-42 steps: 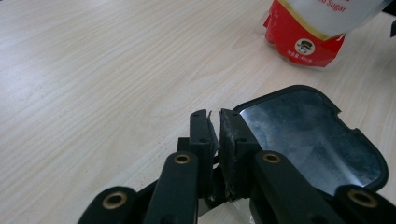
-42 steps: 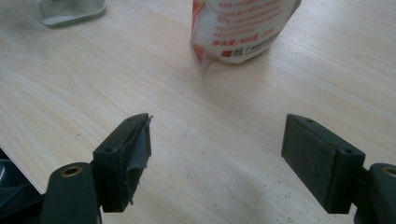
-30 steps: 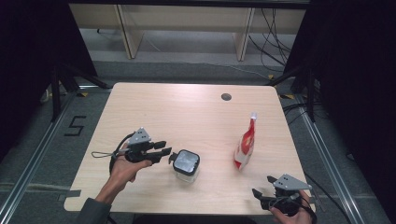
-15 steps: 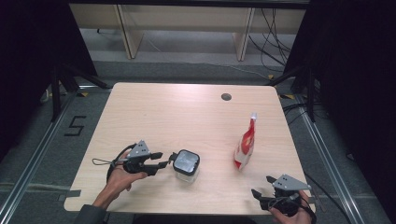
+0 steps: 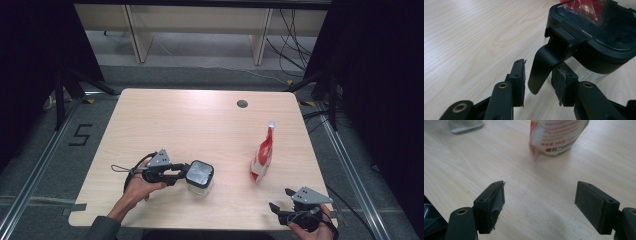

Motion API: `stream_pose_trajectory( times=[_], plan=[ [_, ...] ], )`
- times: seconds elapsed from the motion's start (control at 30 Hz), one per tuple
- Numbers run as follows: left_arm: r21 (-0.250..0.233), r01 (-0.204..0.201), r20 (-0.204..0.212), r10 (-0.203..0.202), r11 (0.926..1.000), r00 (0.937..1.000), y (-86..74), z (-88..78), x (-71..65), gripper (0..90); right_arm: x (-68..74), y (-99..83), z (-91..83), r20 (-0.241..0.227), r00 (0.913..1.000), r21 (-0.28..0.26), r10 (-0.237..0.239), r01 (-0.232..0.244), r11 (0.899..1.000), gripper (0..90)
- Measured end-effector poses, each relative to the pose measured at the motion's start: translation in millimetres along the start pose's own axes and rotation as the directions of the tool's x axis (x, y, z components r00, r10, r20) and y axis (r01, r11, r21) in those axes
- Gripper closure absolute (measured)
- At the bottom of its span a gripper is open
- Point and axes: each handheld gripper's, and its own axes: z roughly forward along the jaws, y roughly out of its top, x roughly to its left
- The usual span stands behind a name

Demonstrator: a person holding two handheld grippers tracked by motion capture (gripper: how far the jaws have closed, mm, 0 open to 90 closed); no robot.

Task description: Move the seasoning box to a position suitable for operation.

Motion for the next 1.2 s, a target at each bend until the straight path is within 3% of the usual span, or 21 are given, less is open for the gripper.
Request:
stream_pose_trajectory(
  times=[0.03,0.2,0.37,0.4,0.6,0.67,0.7,0.73,0.77,0.97,1.2],
  plan=[
    [-0.002,0.01,0.001,-0.01,1.0,1.0,-0.3,1.6,-1.4,67.0,1.8,-0.4,0.2,0.0,0.9999,0.001,0.017,-0.017,1.0,24.8],
    [0.016,-0.013,-0.008,0.014,0.9998,0.9999,-0.4,0.3,-2.4,72.8,0.1,-0.2,0.4,0.002,1.0,-0.006,-0.004,0.004,1.0,24.8],
    [0.029,-0.021,-0.005,0.021,0.9993,0.9998,-1.0,-3.5,-7.1,73.2,0.2,-0.3,0.4,-0.001,1.0,-0.002,-0.002,0.002,1.0,24.8],
    [0.046,-0.043,-0.005,0.043,0.998,0.999,-0.7,-6.0,-8.9,73.1,0.2,-0.3,0.4,0.0,1.0,-0.002,-0.002,0.002,1.0,24.8],
    [0.07,-0.045,0.0,0.046,0.9965,0.999,-1.7,-10.9,-16.5,72.6,0.0,0.0,0.1,0.008,0.9998,-0.006,-0.018,0.018,1.0,24.8],
    [0.069,-0.054,0.023,0.052,0.9962,0.9984,-2.0,-12.1,-16.8,71.6,0.7,-0.1,0.6,-0.002,1.0,-0.004,-0.007,0.007,1.0,24.8],
    [0.063,-0.028,0.011,0.028,0.9976,0.9996,-2.9,-12.5,-19.1,71.2,0.8,-0.1,0.7,-0.003,1.0,-0.004,-0.007,0.007,1.0,24.8],
    [0.057,-0.042,0.027,0.041,0.9975,0.9988,-2.7,-12.6,-18.6,71.2,1.0,-0.1,0.6,-0.005,1.0,0.001,-0.001,0.001,1.0,24.9],
    [0.059,-0.024,0.027,0.022,0.998,0.9994,-3.1,-13.0,-20.4,71.2,0.6,0.0,0.7,0.0,0.9999,-0.004,-0.013,0.013,1.0,24.8],
    [0.075,-0.067,0.02,0.066,0.9949,0.9977,-2.8,-14.2,-29.0,72.7,0.6,0.2,0.7,-0.001,0.9999,-0.005,-0.016,0.016,1.0,24.9],
    [0.076,-0.073,0.029,0.071,0.9944,0.9971,-1.7,-12.6,-33.1,72.8,1.4,0.4,1.1,-0.005,0.9999,-0.002,-0.012,0.012,1.0,24.9]
  ],
)
